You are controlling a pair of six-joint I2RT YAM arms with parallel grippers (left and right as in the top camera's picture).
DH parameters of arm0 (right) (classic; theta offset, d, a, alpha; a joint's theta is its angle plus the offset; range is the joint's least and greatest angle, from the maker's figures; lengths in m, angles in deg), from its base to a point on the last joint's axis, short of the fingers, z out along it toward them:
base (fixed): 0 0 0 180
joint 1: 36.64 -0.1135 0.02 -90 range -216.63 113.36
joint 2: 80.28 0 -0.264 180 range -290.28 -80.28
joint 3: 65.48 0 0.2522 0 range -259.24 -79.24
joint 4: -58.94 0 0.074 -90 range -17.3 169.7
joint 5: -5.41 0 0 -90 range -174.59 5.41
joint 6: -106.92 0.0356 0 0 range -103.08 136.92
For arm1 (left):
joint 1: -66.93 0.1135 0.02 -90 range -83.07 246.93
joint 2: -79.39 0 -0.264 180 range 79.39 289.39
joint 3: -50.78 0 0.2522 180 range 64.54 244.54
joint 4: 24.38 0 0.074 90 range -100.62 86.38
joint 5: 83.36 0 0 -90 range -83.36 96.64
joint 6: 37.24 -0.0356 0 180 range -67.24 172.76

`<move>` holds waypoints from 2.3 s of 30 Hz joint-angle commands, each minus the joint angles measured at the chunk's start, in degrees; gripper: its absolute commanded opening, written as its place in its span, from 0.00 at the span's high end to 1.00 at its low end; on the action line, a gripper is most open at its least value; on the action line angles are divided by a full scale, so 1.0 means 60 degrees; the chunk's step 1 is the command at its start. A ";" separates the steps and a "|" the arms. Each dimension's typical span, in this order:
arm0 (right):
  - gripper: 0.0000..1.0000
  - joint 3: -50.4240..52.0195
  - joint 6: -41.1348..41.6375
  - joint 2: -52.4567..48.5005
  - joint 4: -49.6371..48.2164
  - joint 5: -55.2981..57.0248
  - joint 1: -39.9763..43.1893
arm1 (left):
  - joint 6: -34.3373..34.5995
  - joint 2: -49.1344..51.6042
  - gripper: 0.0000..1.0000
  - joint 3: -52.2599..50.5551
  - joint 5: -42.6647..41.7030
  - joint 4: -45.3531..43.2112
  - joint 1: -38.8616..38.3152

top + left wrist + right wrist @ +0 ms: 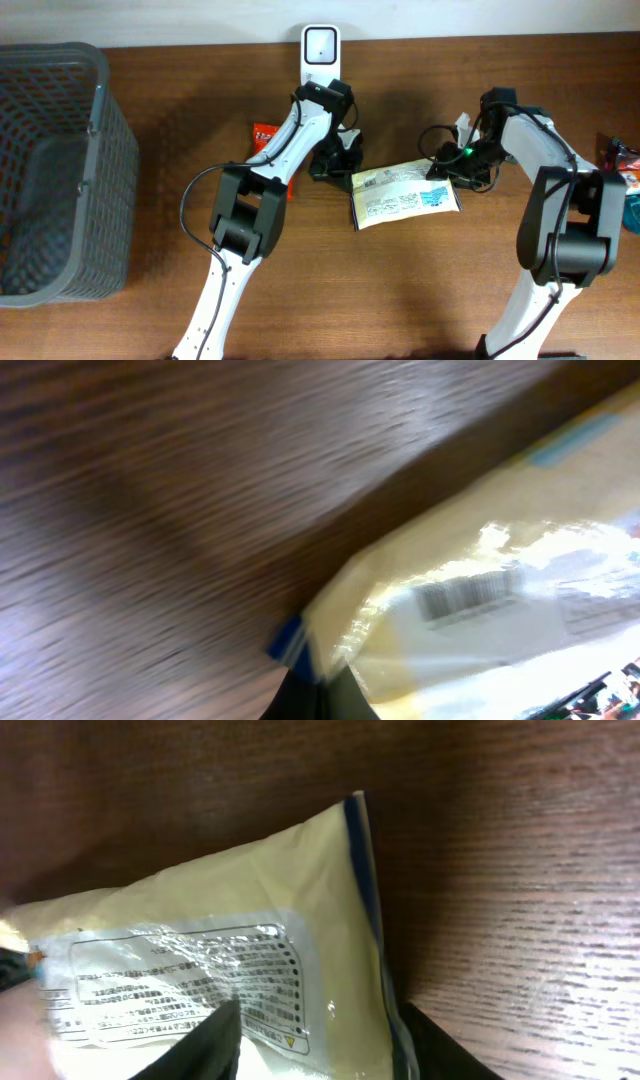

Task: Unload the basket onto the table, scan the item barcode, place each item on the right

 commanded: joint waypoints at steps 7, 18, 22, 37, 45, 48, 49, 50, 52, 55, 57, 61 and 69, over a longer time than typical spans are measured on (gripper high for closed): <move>0.96 -0.0062 0.0055 -0.0153 0.0229 -0.0084 -0.0393 | 0.0117 0.0280 0.64 0.3690 0.2725 0.2794 0.1118; 0.96 -0.4914 0.3606 0.1443 0.4186 1.0433 -0.2943 | 0.0732 0.0284 0.30 0.3767 0.2157 0.2947 0.2845; 0.96 -0.4863 0.4528 0.0874 0.4149 1.2950 -0.4240 | 0.0765 0.0284 0.25 0.3767 0.2164 0.2947 0.2936; 0.11 -0.6666 0.2827 -0.0634 0.3767 0.2419 -0.5825 | 0.0714 0.0284 0.00 0.3767 0.2175 0.2947 0.3282; 0.06 -0.6302 0.2459 -0.0667 0.5370 0.2841 -0.3570 | 0.0576 0.0284 0.26 0.3708 0.2167 0.2947 0.3107; 0.59 -0.4098 0.3067 -0.0685 0.3391 0.2339 -0.3716 | 0.0576 0.0284 0.23 0.3708 0.2262 0.2943 0.2911; 0.63 -0.3373 0.3093 -0.0688 0.2597 0.1902 -0.3832 | 0.0576 0.0284 0.22 0.3708 0.2339 0.2947 0.2856; 0.65 -0.2605 0.3457 -0.0692 0.1719 0.1585 -0.3978 | 0.0576 0.0284 0.21 0.3708 0.2448 0.2947 0.2805; 0.66 -0.1220 0.3676 -0.0692 -0.0175 0.0834 -0.4382 | 0.0576 0.0284 0.21 0.3708 0.2488 0.2943 0.2758; 0.66 -0.0302 0.3712 -0.0703 -0.1832 0.0044 -0.5249 | 0.0576 0.0288 0.20 0.3708 0.2492 0.2943 0.2681; 0.67 -0.0517 0.3708 -0.0681 -0.1861 0.0066 -0.5690 | 0.0576 0.0284 0.21 0.3708 0.2492 0.2947 0.2670; 0.41 -0.2692 0.3235 -0.0586 0.0372 0.0058 -0.5242 | 0.0576 0.0284 0.21 0.3708 0.2492 0.2947 0.2670; 0.03 -0.4452 0.4258 -0.0594 0.3832 -0.0339 -0.4728 | 0.1184 0.0288 0.03 0.3708 0.2696 0.2728 0.2681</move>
